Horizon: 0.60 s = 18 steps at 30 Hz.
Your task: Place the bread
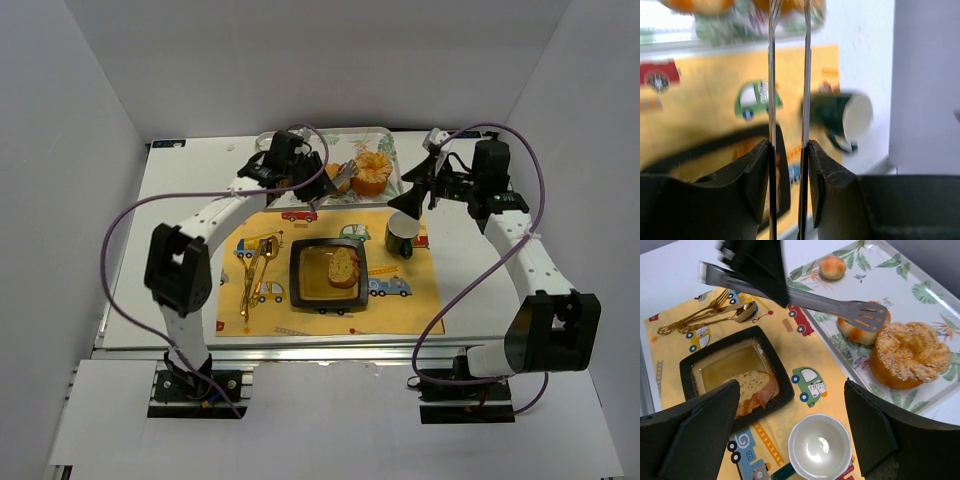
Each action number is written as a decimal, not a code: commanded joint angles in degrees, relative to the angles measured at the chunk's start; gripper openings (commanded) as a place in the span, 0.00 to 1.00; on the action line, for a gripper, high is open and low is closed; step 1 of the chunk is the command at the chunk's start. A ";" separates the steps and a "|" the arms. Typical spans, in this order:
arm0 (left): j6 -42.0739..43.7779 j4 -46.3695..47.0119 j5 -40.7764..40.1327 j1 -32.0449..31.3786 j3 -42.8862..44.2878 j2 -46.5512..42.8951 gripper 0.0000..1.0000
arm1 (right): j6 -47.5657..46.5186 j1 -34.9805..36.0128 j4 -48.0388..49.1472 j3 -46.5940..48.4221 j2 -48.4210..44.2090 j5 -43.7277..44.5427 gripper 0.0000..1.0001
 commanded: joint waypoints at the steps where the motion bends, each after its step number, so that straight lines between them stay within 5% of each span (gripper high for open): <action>1: 1.32 -2.71 -3.13 0.51 10.60 5.35 0.45 | 1.81 -1.04 3.72 -1.11 -2.88 0.62 0.89; 6: 4.40 -8.15 -6.04 0.60 22.31 12.74 0.46 | 2.43 -2.36 4.86 -2.51 -3.50 0.27 0.89; 18: 6.42 -8.78 -4.90 0.69 25.05 16.00 0.50 | 3.13 -3.24 6.01 -3.22 -2.97 -0.96 0.89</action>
